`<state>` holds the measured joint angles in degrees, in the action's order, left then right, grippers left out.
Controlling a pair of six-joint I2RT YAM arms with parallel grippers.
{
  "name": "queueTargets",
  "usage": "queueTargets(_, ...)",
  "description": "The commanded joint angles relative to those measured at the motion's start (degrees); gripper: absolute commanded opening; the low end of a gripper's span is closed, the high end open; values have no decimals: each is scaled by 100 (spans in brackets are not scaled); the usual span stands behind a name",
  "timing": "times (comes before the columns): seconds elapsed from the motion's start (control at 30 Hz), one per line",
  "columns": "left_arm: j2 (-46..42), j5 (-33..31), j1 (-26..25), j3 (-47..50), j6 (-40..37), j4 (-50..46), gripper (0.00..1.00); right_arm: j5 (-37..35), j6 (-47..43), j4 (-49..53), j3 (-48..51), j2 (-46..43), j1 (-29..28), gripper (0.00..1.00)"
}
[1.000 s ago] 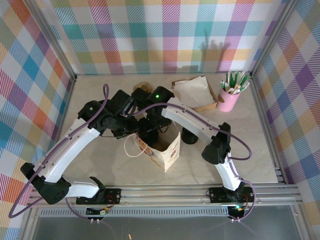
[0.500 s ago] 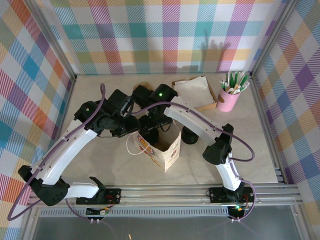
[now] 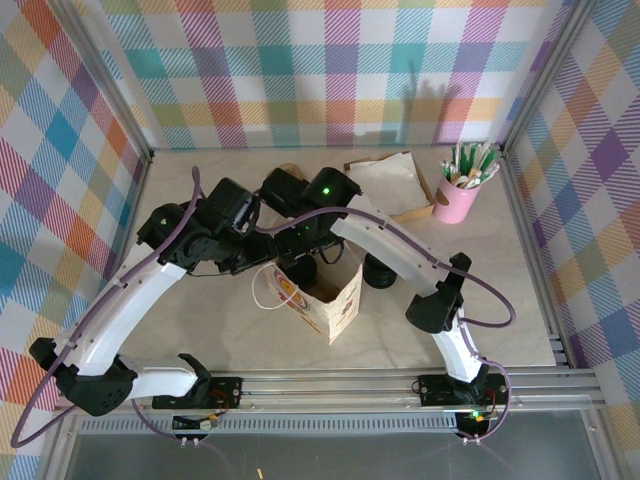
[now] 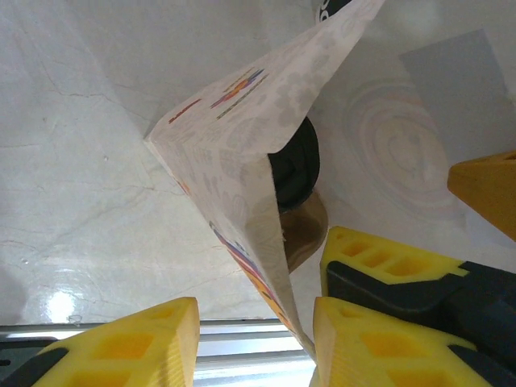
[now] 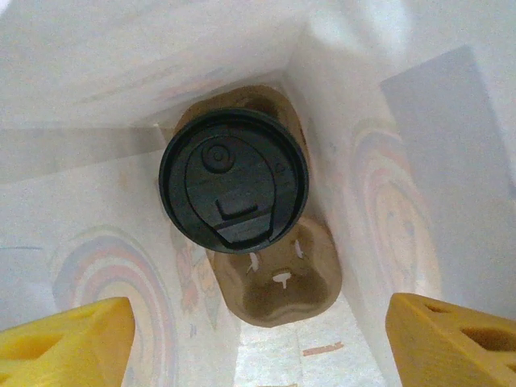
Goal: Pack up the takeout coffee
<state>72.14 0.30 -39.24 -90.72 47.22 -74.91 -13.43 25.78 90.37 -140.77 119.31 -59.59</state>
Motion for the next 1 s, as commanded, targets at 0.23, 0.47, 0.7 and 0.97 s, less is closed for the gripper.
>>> queueTargets(0.23,-24,-171,48,-7,-178,-48,42,-78,98,159,-322,-487,-210,81)
queueTargets(0.47,-87,-257,45,-198,-318,-76,42,-254,193,228,-311,-632,-211,79)
queueTargets(0.7,-386,-565,48,-104,-590,104,42,-555,87,71,-2,-894,-236,79)
queueTargets(0.97,-1218,-1018,43,200,-782,421,42,-794,-85,-283,154,-1372,-245,77)
